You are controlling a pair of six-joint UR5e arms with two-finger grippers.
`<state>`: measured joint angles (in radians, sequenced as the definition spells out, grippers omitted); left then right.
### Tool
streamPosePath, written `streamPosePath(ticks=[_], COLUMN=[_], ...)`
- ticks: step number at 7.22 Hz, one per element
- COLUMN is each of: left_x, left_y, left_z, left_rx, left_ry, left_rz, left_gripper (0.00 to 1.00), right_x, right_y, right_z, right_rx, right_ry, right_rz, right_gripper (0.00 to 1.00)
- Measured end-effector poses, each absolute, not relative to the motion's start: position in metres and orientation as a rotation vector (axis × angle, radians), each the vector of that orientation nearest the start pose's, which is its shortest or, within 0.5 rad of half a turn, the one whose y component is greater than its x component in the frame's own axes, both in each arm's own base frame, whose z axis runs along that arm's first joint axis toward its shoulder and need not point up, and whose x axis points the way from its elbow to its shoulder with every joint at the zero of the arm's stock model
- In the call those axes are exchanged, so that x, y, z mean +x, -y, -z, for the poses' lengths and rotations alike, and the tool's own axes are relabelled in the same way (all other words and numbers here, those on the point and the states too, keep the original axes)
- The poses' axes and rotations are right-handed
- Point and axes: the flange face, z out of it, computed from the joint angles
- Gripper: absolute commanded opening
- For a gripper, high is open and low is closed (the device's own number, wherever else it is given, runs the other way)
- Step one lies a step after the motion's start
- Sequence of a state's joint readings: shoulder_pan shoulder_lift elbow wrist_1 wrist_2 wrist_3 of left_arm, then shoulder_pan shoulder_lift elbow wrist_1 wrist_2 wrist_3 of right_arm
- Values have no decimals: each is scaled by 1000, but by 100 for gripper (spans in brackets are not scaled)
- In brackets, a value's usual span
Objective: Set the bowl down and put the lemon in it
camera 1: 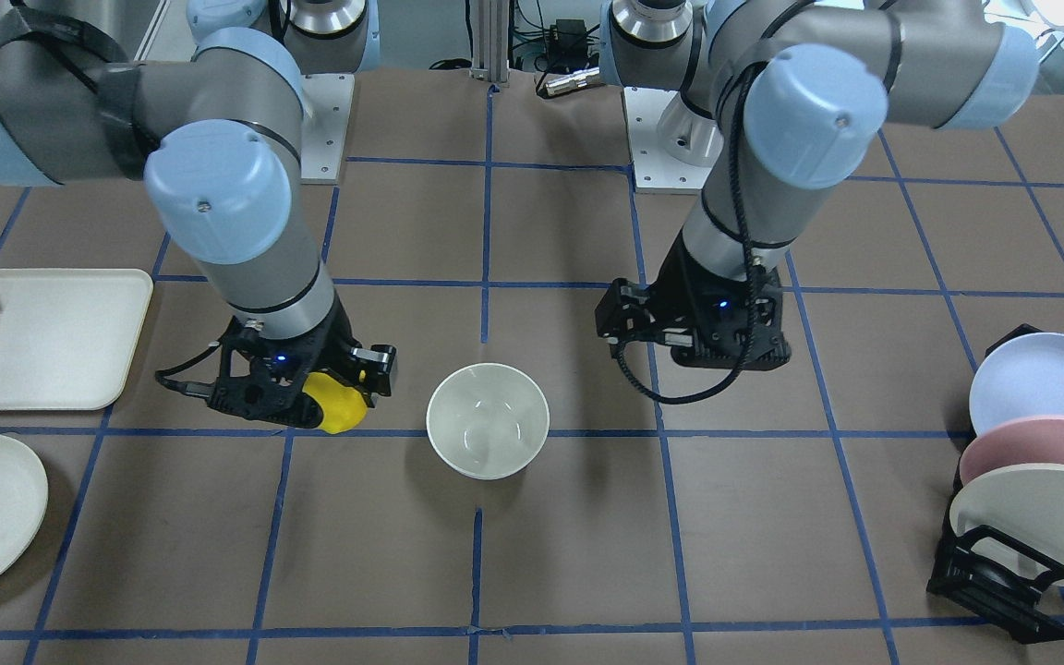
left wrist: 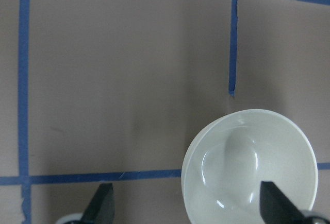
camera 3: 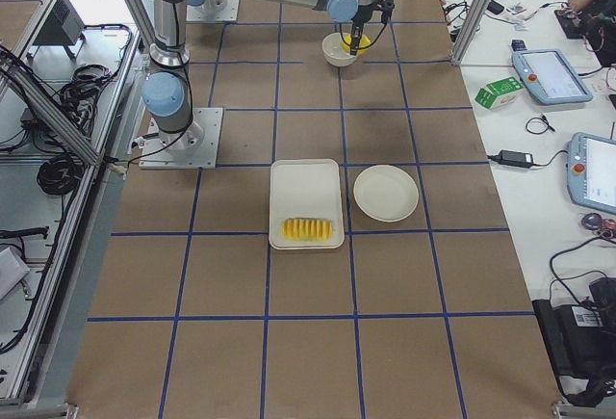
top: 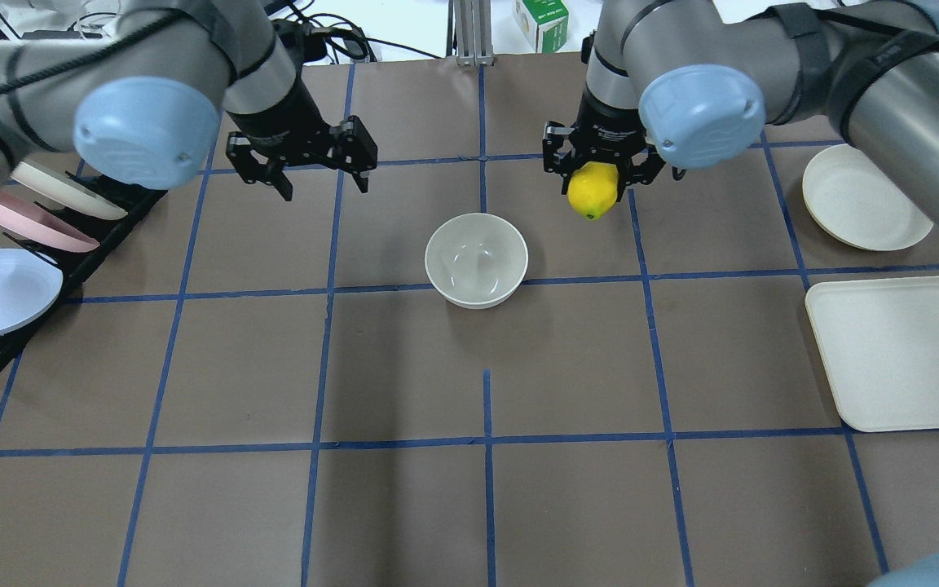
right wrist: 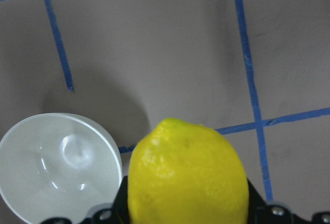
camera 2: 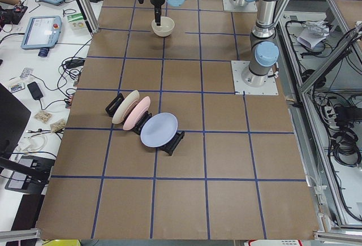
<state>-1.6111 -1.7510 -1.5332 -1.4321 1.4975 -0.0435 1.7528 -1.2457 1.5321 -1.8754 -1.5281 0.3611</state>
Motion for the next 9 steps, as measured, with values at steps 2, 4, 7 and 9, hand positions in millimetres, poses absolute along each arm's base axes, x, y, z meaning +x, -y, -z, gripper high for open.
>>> streamPosePath(ticks=[2,4,7,9], left_x=[-122,-114,-113,-113], left_y=[540,529,529,531], left_z=[-465,-474,-474,-470], left_rx=[-25,-33,-37,-39], left_ry=[-3160,-3143,-3147,-3148], left_rz=[-35,-45,-51,-58], left_gripper=[100,100,100,100], right_x=[299,339,360,366], right_y=[567,561,558,560], right_z=[-330,-292,-259,-238], right_rx=[262,282,268,258], right_ry=[-3056,-3040,-3044,-3052], right_rz=[65,98,71,46], right_gripper=[0,0,0,34])
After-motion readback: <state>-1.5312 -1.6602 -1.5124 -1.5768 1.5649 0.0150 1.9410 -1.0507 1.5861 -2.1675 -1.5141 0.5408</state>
